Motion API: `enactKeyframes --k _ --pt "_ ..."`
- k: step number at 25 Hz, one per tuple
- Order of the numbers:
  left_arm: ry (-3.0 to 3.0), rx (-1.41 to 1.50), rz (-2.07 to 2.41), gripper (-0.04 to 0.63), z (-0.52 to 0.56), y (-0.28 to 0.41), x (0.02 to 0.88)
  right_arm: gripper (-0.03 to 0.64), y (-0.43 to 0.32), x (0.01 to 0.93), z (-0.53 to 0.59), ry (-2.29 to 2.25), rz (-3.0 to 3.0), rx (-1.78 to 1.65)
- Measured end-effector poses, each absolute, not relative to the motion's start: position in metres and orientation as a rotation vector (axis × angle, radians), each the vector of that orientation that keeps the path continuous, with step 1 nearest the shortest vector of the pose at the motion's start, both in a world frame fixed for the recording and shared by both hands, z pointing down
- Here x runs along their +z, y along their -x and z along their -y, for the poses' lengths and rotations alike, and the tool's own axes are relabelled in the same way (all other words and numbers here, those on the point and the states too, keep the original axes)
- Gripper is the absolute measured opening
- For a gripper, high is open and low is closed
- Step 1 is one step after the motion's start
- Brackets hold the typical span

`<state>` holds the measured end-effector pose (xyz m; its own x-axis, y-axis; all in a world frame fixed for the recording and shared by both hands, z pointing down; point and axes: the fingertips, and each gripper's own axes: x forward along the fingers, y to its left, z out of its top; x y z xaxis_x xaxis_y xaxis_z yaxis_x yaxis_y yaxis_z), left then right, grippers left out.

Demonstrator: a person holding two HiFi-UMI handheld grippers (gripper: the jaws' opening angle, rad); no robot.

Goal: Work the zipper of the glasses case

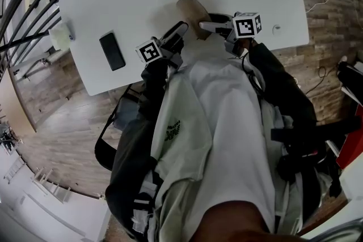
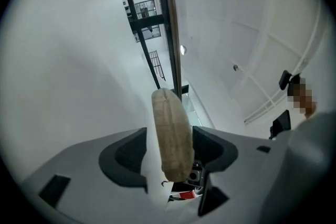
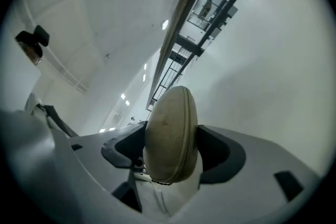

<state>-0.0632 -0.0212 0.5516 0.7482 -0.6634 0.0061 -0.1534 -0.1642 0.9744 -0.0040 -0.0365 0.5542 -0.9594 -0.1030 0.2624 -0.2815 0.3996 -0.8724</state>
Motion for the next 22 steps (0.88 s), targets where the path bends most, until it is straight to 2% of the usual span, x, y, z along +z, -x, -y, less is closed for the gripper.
enactKeyframes --k 2,3,8,11,14,18,22 --pt "-1.731 -0.530 0.635 0.346 0.029 0.052 0.542 0.310 0.012 0.539 0.030 -0.276 2.531 1.517" --pt "-1.730 -0.562 0.615 0.354 0.033 0.047 0.536 0.310 0.016 0.534 0.027 -0.247 2.545 1.479" --pt "-1.726 -0.700 0.571 0.348 0.053 0.035 0.512 0.310 0.031 0.522 0.011 -0.120 2.580 1.254" --pt "-1.657 -0.751 0.581 0.338 0.059 0.042 0.511 0.309 0.027 0.514 0.027 -0.215 2.651 1.344" --pt "-1.675 -0.760 0.568 0.330 0.057 0.045 0.506 0.238 0.020 0.502 0.048 -0.313 2.708 1.442" --pt "-1.637 -0.841 0.656 0.318 0.063 0.061 0.501 0.236 0.012 0.483 0.055 -0.360 2.784 1.349" --pt "-1.542 -1.023 0.691 0.314 0.073 0.093 0.488 0.253 -0.013 0.477 0.049 -0.436 2.778 0.942"
